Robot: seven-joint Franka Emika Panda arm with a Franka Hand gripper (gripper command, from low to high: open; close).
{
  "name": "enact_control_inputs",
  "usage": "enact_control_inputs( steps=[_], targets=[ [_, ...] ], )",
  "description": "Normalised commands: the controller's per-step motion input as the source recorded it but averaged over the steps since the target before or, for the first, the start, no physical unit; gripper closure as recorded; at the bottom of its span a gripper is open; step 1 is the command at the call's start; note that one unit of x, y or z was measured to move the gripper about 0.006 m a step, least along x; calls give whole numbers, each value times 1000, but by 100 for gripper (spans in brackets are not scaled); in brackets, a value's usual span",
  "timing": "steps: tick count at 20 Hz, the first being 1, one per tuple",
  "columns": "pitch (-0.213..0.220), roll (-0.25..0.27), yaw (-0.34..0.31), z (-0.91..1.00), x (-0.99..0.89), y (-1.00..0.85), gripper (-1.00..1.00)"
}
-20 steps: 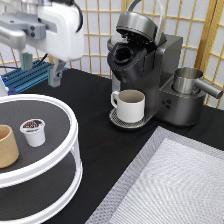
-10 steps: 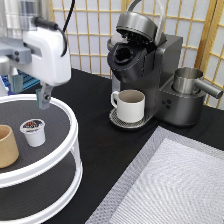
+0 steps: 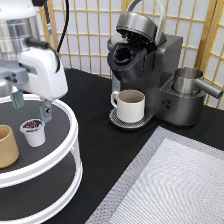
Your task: Make coffee
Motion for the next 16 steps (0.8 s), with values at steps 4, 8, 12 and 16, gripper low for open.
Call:
enact_control_inputs(
  steps=[4,8,12,16],
  targets=[
    [-6,162,0,-237,-59,-278,-100],
    [0,103,-10,-43,75,-129,-100],
    [23,58,-22,-4,166,-3,-100],
    [29,55,-30,-84,94,0,-100]
  ],
)
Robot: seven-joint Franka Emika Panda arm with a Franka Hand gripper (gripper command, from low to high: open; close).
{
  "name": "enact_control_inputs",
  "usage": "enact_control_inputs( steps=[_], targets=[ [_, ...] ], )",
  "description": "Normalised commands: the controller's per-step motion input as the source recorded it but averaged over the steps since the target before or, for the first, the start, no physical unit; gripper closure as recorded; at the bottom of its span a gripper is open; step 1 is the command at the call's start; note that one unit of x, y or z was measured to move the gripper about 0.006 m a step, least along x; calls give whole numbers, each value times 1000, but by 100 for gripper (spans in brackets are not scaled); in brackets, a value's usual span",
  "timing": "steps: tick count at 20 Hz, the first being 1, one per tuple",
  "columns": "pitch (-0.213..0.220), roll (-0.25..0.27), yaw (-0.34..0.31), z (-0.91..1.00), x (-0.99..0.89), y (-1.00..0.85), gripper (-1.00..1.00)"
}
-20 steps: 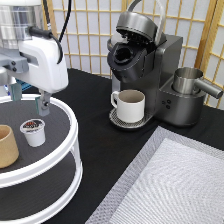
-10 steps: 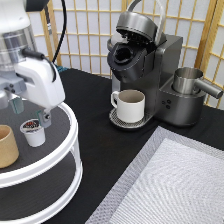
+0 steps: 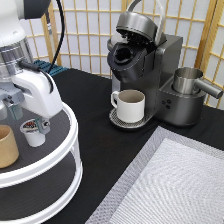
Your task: Make coffee
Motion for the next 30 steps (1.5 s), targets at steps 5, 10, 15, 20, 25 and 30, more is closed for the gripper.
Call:
enact_control_inputs(
  steps=[5,10,15,20,25,30],
  targets=[
    [42,63,-40,41,55,-31,100],
    [46,58,-52,137,142,-41,100],
    [52,56,-48,39,262,-66,100],
    [62,69,-26,97,340,-109,100],
    [21,41,-1,821,308,246,100],
    [50,88,1,993,363,591,100]
  ],
)
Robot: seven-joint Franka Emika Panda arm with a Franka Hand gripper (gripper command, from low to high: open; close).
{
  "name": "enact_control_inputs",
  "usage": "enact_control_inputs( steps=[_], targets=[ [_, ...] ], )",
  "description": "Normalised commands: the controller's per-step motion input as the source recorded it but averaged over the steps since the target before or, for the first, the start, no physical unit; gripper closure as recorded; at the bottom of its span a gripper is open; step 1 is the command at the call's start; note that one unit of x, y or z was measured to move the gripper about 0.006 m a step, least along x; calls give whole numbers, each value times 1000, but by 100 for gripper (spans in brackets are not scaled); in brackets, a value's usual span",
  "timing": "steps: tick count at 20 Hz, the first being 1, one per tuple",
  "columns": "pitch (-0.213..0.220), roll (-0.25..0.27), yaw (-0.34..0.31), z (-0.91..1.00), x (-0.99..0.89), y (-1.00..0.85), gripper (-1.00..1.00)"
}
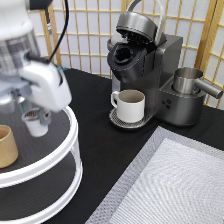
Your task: Make coffee
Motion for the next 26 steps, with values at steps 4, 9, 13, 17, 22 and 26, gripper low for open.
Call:
enact_control_inputs(
  steps=[4,9,13,17,22,26],
  targets=[
    [97,164,18,799,414,679,100],
    [86,204,4,669,409,709,100],
    [24,231,0,545,448,689,100],
    [0,244,-1,473,370,613,100],
    [0,297,0,396,219,462,100],
    [0,318,-3,386,44,255,100]
  ],
)
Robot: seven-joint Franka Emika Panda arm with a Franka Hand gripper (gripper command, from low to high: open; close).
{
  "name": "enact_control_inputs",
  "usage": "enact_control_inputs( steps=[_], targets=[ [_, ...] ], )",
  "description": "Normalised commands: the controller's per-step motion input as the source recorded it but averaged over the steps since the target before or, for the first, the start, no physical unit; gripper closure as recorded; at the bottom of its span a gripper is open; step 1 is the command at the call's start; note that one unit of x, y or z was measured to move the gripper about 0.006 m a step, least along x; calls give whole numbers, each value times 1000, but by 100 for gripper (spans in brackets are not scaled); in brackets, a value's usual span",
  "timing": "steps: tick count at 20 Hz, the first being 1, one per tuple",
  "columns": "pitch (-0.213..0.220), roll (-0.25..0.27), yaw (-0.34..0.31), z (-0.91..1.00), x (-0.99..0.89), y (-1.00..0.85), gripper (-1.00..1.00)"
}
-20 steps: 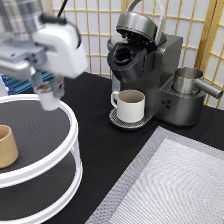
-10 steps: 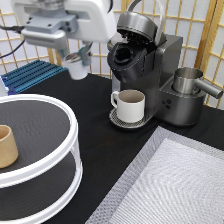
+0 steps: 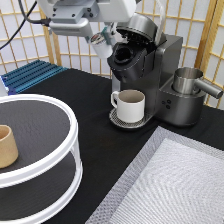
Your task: Make coffee
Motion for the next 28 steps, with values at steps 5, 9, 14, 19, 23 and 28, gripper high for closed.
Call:
enact_control_inputs(
  steps=[5,9,14,19,23,28],
  targets=[
    [0,291,-14,465,41,210,100],
    [0,130,-40,154,102,262,100],
    [6,-15,-18,-99,-14,308,100],
    [30,-28,0,-8,0,374,100],
    [28,-28,15,-64,33,369,100],
    [12,-33,26,-215,-29,207,100]
  ],
)
